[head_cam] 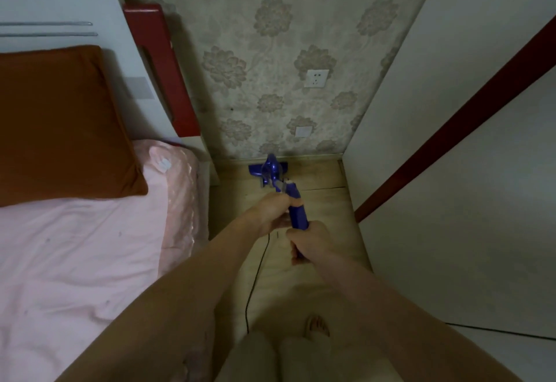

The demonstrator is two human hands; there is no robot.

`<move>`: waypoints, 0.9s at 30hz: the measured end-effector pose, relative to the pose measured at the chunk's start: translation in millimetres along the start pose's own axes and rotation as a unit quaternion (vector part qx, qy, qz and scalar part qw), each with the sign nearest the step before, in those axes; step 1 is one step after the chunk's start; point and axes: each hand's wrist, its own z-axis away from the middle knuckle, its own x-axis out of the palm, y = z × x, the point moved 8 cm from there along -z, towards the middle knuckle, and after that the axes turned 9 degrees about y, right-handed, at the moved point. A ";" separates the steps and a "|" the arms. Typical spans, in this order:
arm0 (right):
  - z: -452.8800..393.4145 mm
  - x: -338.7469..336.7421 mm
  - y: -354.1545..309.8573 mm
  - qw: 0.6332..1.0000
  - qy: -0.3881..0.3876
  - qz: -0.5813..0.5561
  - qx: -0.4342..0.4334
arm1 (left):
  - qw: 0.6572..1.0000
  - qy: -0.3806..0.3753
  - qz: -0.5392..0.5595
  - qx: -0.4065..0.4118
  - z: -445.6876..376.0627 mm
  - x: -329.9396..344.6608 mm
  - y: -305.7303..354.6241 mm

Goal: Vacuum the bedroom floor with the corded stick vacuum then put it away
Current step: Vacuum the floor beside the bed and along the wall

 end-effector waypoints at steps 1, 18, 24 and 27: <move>-1.8 -1.5 -3.5 1.000 -0.005 -0.001 -0.001 | 1.000 -0.003 0.004 0.002 -2.3 0.4 2.9; 21.9 -87.8 22.0 0.996 0.070 0.036 -0.040 | 0.996 -0.004 -0.088 0.034 10.2 79.4 -3.4; 33.1 -122.8 36.1 0.996 0.080 0.012 -0.024 | 0.992 -0.039 -0.117 0.023 26.2 120.8 -10.6; 21.4 -138.0 39.6 0.997 0.079 0.009 -0.026 | 0.993 -0.043 -0.111 0.014 20.9 141.7 -7.6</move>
